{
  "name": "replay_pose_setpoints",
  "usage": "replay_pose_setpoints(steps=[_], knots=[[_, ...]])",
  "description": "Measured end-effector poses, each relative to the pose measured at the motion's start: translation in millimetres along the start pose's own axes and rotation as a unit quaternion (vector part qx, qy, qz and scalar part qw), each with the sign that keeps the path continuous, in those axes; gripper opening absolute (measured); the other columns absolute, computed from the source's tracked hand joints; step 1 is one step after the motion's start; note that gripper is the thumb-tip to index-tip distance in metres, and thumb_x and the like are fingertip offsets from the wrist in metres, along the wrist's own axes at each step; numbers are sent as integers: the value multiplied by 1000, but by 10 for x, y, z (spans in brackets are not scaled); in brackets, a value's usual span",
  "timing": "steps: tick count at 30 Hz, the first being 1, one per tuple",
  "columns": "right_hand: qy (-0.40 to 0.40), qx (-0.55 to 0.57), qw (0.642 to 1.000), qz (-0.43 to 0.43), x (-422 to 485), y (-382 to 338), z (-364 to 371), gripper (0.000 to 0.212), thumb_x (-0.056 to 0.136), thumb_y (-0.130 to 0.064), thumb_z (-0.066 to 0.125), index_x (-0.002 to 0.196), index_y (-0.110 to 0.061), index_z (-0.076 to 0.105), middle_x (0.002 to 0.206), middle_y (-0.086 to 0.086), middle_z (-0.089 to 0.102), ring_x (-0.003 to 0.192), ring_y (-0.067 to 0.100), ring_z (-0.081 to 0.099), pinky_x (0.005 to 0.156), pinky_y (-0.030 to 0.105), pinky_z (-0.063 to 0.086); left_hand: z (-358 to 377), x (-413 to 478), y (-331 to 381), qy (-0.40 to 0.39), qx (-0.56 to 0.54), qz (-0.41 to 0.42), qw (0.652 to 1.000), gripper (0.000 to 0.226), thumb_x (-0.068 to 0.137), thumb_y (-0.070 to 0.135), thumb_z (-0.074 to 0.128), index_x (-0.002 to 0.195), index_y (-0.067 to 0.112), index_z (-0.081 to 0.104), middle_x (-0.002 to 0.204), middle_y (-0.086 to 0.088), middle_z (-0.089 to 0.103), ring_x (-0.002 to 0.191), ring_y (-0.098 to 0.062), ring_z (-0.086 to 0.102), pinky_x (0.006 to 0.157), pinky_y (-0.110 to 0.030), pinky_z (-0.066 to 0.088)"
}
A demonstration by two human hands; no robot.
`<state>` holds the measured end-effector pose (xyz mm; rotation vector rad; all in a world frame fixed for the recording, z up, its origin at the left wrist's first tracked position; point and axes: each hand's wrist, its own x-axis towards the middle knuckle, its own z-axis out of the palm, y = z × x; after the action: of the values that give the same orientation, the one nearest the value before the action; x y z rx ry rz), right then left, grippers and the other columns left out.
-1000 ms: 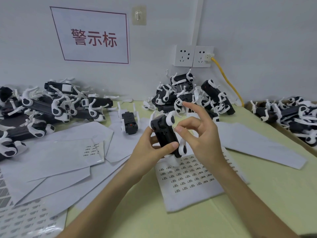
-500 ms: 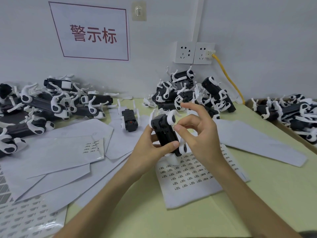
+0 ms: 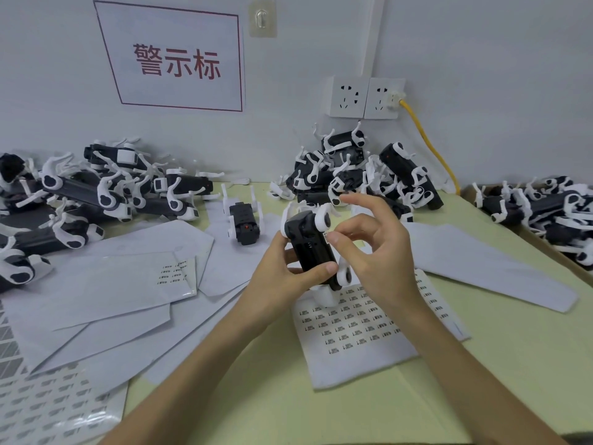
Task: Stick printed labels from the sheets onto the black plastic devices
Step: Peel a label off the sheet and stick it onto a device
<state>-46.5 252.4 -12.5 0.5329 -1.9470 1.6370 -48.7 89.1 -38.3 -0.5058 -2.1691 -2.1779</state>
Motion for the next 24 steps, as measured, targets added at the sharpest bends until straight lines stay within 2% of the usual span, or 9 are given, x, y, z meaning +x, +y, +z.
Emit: replay_pose_setpoints(steps=[10,18,24], knots=[[-2,0,1000,0,4,10,-3,44,87,4,74,125,-13,59,75,3,72,80,16,69,85,28,53,3,5,-15,-1,-6,-1,1000,53,83,20,84,123,37,53,104,26,71,103,-3,70,72,-19,57],[0,-10,1000,-3,-1,12,1,42,86,5,74,122,-14,61,75,3,71,81,19,70,87,33,56,6,7,-24,1,3,3,1000,52,84,19,84,123,35,54,105,26,71,104,-4,70,75,-22,59],[2,-21,1000,-9,-5,13,-3,41,85,3,75,120,-15,63,75,2,71,81,20,71,86,28,55,6,6,-33,2,22,7,1000,52,84,20,84,124,33,53,107,28,69,104,1,68,81,-28,61]])
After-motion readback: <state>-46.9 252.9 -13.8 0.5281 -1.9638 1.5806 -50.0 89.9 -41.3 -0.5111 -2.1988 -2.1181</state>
